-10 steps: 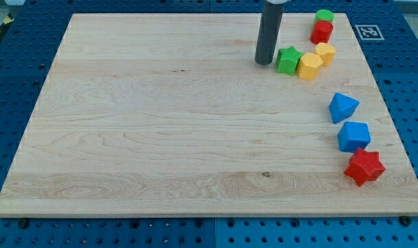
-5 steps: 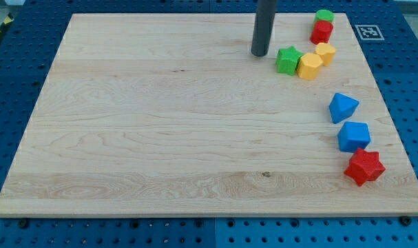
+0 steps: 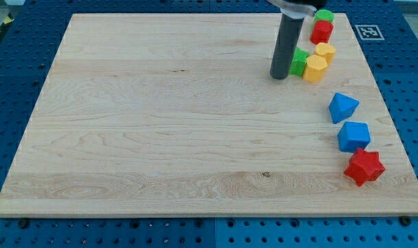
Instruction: Move the green star to the bottom left of the red circle
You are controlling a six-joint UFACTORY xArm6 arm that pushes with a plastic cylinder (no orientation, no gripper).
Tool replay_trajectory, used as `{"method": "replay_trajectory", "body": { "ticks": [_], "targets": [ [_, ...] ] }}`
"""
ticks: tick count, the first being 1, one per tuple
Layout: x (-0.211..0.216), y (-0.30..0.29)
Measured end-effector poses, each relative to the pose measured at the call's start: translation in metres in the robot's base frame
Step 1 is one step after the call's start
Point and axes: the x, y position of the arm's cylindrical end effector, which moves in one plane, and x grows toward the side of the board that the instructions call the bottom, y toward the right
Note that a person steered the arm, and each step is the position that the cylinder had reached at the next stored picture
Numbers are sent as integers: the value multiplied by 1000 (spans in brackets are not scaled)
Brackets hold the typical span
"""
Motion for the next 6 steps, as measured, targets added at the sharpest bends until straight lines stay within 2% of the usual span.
{"method": "replay_trajectory", "body": {
  "ticks": [1, 4, 6],
  "targets": [
    [1, 22],
    [-51, 63],
    [-69, 97]
  ]
}}
